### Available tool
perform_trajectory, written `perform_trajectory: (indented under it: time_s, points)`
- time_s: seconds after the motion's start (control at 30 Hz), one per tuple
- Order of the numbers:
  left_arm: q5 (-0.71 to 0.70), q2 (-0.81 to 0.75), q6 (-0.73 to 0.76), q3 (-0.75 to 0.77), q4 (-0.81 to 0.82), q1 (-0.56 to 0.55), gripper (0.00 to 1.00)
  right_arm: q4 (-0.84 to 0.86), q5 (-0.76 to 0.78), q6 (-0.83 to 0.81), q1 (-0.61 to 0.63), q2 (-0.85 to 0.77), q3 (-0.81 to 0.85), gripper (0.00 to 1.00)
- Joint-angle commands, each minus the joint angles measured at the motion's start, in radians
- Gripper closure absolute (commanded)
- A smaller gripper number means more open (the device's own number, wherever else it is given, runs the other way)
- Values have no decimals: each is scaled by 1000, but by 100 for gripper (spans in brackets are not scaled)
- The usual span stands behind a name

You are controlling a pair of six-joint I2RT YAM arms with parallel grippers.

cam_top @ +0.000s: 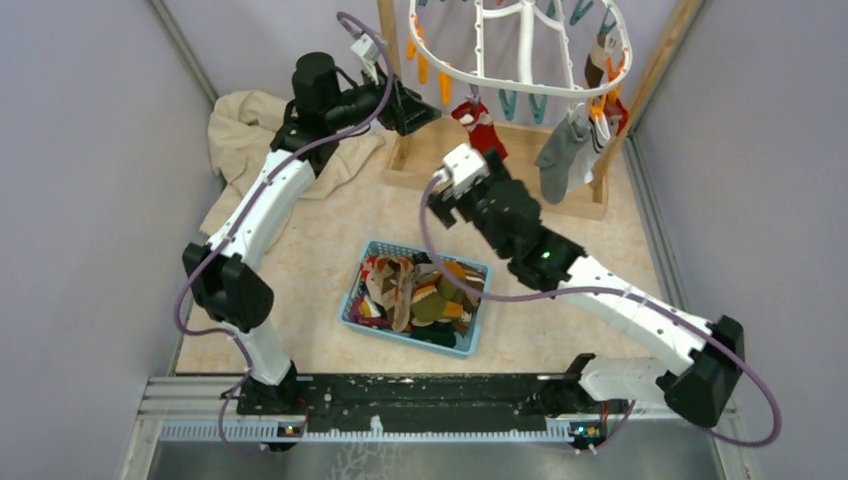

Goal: Remove the socks clipped to the hanger
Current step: Adjust the hanger on the clothesline.

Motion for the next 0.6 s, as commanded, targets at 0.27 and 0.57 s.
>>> perform_trajectory:
  time_s: [0.27, 0.57]
  points:
    - [-201, -275, 54, -114, -161, -17, 14, -336, -89, 450, -424, 96, 638, 46]
    - [-221, -285, 86, -122, -198, -42, 14, -591, -254, 606, -709, 474, 1130, 50]
